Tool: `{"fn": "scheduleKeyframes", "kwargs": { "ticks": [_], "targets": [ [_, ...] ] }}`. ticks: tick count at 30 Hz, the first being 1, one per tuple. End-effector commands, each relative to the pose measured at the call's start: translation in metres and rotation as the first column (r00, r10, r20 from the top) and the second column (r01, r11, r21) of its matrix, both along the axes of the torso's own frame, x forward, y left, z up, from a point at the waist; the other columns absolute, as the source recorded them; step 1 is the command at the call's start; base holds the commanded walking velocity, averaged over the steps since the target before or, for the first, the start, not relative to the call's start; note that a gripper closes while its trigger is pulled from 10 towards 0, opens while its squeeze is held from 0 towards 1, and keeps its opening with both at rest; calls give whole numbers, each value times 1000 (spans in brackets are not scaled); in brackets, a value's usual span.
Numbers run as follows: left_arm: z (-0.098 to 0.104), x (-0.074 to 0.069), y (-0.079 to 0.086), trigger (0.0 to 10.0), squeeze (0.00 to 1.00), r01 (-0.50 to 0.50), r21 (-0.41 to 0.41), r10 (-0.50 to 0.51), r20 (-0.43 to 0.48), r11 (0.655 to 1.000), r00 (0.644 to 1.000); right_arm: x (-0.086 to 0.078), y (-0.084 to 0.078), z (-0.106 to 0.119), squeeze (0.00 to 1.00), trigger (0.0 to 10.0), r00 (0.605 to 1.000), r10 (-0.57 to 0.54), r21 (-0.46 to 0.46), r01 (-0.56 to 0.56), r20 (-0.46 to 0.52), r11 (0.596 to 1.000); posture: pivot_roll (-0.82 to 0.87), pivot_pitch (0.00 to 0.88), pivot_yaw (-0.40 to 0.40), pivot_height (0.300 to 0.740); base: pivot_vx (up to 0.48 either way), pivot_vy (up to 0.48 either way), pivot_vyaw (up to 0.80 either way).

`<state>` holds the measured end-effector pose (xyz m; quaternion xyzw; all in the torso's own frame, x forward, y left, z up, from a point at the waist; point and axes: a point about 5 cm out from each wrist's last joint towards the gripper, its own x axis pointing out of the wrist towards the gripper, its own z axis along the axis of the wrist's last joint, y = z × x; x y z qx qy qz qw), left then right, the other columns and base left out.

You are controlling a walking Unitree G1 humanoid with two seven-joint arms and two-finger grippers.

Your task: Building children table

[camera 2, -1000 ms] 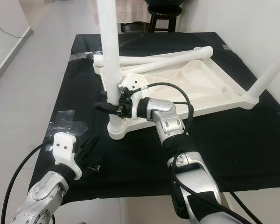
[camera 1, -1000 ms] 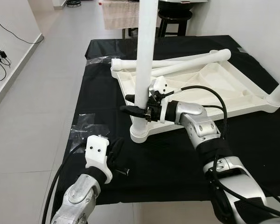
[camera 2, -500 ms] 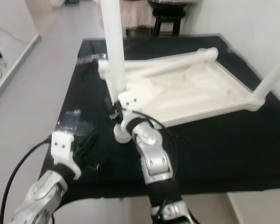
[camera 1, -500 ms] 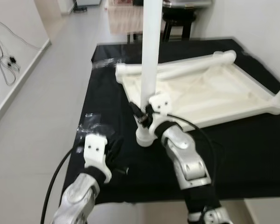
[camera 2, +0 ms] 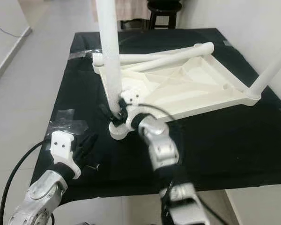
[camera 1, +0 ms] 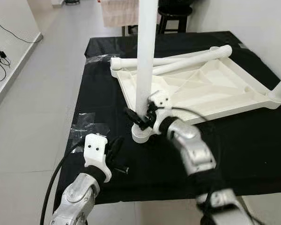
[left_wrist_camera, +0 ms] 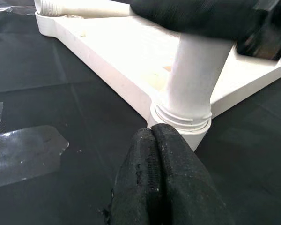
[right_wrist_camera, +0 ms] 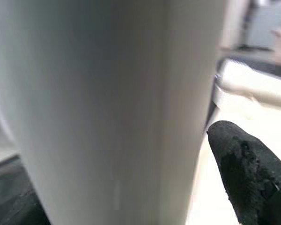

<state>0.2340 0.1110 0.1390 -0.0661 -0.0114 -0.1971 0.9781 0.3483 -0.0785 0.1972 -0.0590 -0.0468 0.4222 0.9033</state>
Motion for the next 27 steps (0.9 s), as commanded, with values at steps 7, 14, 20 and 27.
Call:
{"fn": "scheduleKeyframes", "kwargs": {
  "ticks": [7,14,20,27],
  "targets": [
    [-6,0,0,10000,0,2,9,-1,-27,1000,1000,10,7,11,0,2745,944,327,-23,-328,-40,944,121,118,-28,740,0,0,0],
    [-6,-1,0,10000,0,0,10,0,-29,1000,1000,14,4,11,0,0,940,337,6,-337,-62,942,125,120,-27,740,0,0,0],
    [-7,-3,-1,10000,0,3,11,-2,-32,1000,999,17,-7,4,0,0,958,281,-9,-282,-52,959,125,119,-30,740,0,0,0],
    [-8,-4,0,10000,0,2,11,-2,-34,1000,999,15,-25,-12,0,0,998,23,-22,-24,-61,999,119,119,-31,740,0,0,0]
  ]
}}
